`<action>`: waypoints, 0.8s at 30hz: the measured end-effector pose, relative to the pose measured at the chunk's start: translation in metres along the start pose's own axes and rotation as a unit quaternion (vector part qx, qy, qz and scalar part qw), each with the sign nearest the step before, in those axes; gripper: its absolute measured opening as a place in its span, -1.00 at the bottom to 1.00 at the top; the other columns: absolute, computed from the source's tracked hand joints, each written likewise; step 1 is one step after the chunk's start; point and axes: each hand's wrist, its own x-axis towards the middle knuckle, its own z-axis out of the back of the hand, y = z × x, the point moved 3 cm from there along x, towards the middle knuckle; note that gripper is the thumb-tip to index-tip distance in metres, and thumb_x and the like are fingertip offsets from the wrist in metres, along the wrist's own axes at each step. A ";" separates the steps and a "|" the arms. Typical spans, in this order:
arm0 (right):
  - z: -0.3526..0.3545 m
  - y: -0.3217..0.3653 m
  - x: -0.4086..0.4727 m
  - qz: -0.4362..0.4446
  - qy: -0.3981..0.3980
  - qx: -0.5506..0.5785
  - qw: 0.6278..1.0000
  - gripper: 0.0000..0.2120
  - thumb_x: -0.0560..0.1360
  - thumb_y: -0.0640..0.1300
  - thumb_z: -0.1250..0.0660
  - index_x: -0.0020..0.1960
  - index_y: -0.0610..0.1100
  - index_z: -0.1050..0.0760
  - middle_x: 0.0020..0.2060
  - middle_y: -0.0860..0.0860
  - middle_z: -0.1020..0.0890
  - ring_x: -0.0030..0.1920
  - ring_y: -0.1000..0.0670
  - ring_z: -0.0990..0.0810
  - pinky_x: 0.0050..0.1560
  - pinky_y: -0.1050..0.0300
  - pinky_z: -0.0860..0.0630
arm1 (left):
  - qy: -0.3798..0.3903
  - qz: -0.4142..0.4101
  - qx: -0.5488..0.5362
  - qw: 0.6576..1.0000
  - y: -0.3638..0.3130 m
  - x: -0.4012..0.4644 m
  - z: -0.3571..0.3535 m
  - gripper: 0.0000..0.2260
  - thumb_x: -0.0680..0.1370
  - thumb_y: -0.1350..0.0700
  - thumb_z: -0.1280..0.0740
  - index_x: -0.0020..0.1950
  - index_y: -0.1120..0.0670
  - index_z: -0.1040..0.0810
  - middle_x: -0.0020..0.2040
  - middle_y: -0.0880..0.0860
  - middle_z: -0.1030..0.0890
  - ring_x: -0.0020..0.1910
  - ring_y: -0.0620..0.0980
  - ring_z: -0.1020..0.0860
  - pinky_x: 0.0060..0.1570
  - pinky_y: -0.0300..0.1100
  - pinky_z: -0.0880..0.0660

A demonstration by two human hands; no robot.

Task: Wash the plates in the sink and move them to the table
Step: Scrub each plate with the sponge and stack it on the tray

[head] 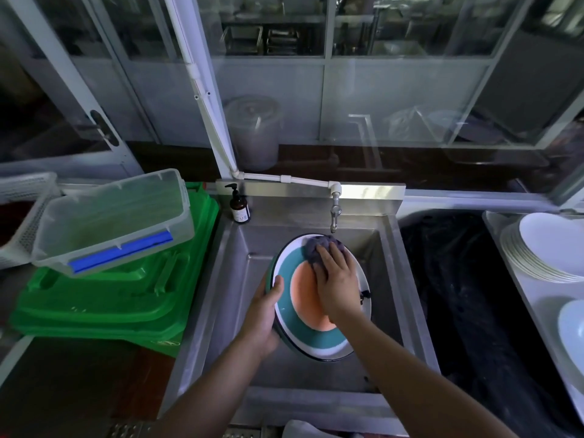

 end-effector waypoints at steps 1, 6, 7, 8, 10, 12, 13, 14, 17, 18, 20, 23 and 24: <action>-0.001 0.006 -0.003 -0.002 0.000 0.008 1.000 -0.53 0.63 0.11 -0.10 0.40 -0.07 -0.53 0.42 -0.05 -0.51 0.45 -0.25 -0.37 0.40 -0.20 -0.38 | -0.001 0.000 0.006 1.000 0.000 0.000 -0.003 -0.54 0.59 -0.04 -0.29 0.44 0.15 -0.49 0.27 0.22 -0.65 0.24 0.21 -0.64 0.07 0.01 -0.65; -0.011 0.036 -0.034 0.185 0.029 0.037 0.982 -0.64 0.68 0.01 -0.20 0.41 -0.08 -0.52 0.43 -0.10 -0.50 0.46 -0.25 -0.38 0.46 -0.19 -0.33 | 0.006 -0.003 -0.006 1.000 -0.002 0.007 -0.005 -0.53 0.64 -0.01 -0.25 0.50 0.18 -0.44 0.38 0.22 -0.57 0.39 0.16 -0.53 0.39 0.05 -0.46; -0.009 0.035 -0.036 0.219 0.038 0.030 0.974 -0.65 0.68 0.00 -0.22 0.41 -0.08 -0.52 0.42 -0.10 -0.50 0.46 -0.25 -0.40 0.48 -0.19 -0.32 | 0.004 -0.001 -0.011 1.000 -0.002 0.009 -0.004 -0.53 0.64 -0.01 -0.25 0.50 0.18 -0.44 0.39 0.22 -0.56 0.40 0.17 -0.53 0.42 0.07 -0.42; -0.007 0.030 -0.034 0.250 0.035 0.019 0.967 -0.66 0.67 -0.02 -0.25 0.39 -0.10 -0.54 0.40 -0.11 -0.52 0.43 -0.24 -0.43 0.47 -0.19 -0.34 | 0.001 -0.001 -0.011 1.000 -0.003 0.010 -0.005 -0.53 0.63 -0.02 -0.26 0.49 0.17 -0.44 0.38 0.22 -0.57 0.38 0.17 -0.54 0.40 0.08 -0.44; -0.002 0.010 -0.019 0.216 0.019 0.009 0.976 -0.67 0.64 -0.05 -0.26 0.36 -0.11 -0.56 0.35 -0.12 -0.56 0.39 -0.23 -0.47 0.40 -0.20 -0.40 | -0.004 -0.004 0.006 1.000 -0.005 0.007 -0.007 -0.57 0.63 -0.02 -0.25 0.45 0.15 -0.48 0.33 0.22 -0.61 0.30 0.18 -0.60 0.26 0.05 -0.55; 0.010 -0.010 0.000 0.083 0.003 -0.009 0.996 -0.61 0.64 0.03 -0.20 0.39 -0.05 -0.53 0.39 -0.07 -0.54 0.39 -0.22 -0.44 0.38 -0.18 -0.41 | -0.010 0.003 0.012 1.000 -0.006 0.006 -0.006 -0.63 0.65 -0.02 -0.24 0.41 0.10 -0.51 0.27 0.20 -0.65 0.22 0.18 -0.65 0.12 0.03 -0.61; 0.014 -0.013 0.003 0.043 -0.006 -0.017 0.999 -0.59 0.63 0.06 -0.17 0.39 -0.05 -0.53 0.39 -0.06 -0.53 0.39 -0.22 -0.43 0.38 -0.16 -0.40 | -0.012 0.003 0.014 1.000 -0.007 0.006 -0.006 -0.63 0.65 -0.02 -0.24 0.40 0.10 -0.52 0.26 0.20 -0.66 0.21 0.19 -0.65 0.12 0.05 -0.60; 0.013 -0.008 0.000 0.032 -0.015 -0.017 0.999 -0.59 0.63 0.05 -0.17 0.37 -0.07 -0.55 0.38 -0.08 -0.54 0.39 -0.24 -0.44 0.38 -0.15 -0.40 | -0.017 0.002 0.016 1.000 -0.008 0.006 -0.007 -0.62 0.64 -0.03 -0.25 0.41 0.11 -0.52 0.26 0.20 -0.66 0.22 0.20 -0.64 0.16 0.07 -0.58; 0.001 0.032 -0.030 0.150 0.000 0.028 0.988 -0.63 0.62 -0.06 -0.27 0.38 -0.12 -0.55 0.37 -0.15 -0.53 0.39 -0.28 -0.43 0.43 -0.14 -0.36 | -0.022 -0.004 0.003 1.000 -0.009 0.011 -0.006 -0.55 0.60 -0.01 -0.30 0.44 0.18 -0.49 0.33 0.24 -0.60 0.33 0.21 -0.58 0.37 0.13 -0.45; -0.004 0.040 -0.041 0.201 0.022 0.035 0.979 -0.63 0.64 -0.08 -0.28 0.42 -0.12 -0.51 0.41 -0.14 -0.50 0.43 -0.27 -0.40 0.48 -0.13 -0.31 | -0.018 -0.003 -0.001 1.000 -0.009 0.012 -0.007 -0.54 0.61 0.00 -0.31 0.45 0.19 -0.47 0.35 0.25 -0.59 0.35 0.21 -0.56 0.42 0.13 -0.41; -0.007 0.036 -0.045 0.263 0.049 0.037 0.963 -0.63 0.66 -0.08 -0.28 0.44 -0.13 -0.50 0.44 -0.14 -0.47 0.46 -0.26 -0.39 0.51 -0.15 -0.28 | -0.011 -0.005 -0.011 1.000 -0.007 0.014 -0.005 -0.53 0.61 0.00 -0.34 0.46 0.20 -0.47 0.36 0.25 -0.58 0.37 0.22 -0.54 0.44 0.14 -0.38; 0.000 -0.004 -0.020 0.192 0.021 0.018 0.981 -0.66 0.64 -0.03 -0.26 0.34 -0.14 -0.57 0.36 -0.17 -0.54 0.38 -0.25 -0.47 0.34 -0.24 -0.45 | -0.015 -0.017 -0.004 1.000 -0.011 0.009 -0.001 -0.56 0.61 -0.01 -0.35 0.44 0.14 -0.50 0.32 0.23 -0.61 0.31 0.23 -0.58 0.32 0.13 -0.49; 0.007 -0.017 -0.011 0.129 0.009 0.008 0.992 -0.64 0.64 -0.01 -0.24 0.35 -0.13 -0.56 0.37 -0.16 -0.54 0.38 -0.23 -0.46 0.30 -0.25 -0.47 | -0.016 -0.017 -0.004 1.000 -0.011 0.006 0.000 -0.58 0.61 -0.01 -0.33 0.43 0.13 -0.50 0.30 0.22 -0.63 0.29 0.22 -0.60 0.27 0.13 -0.53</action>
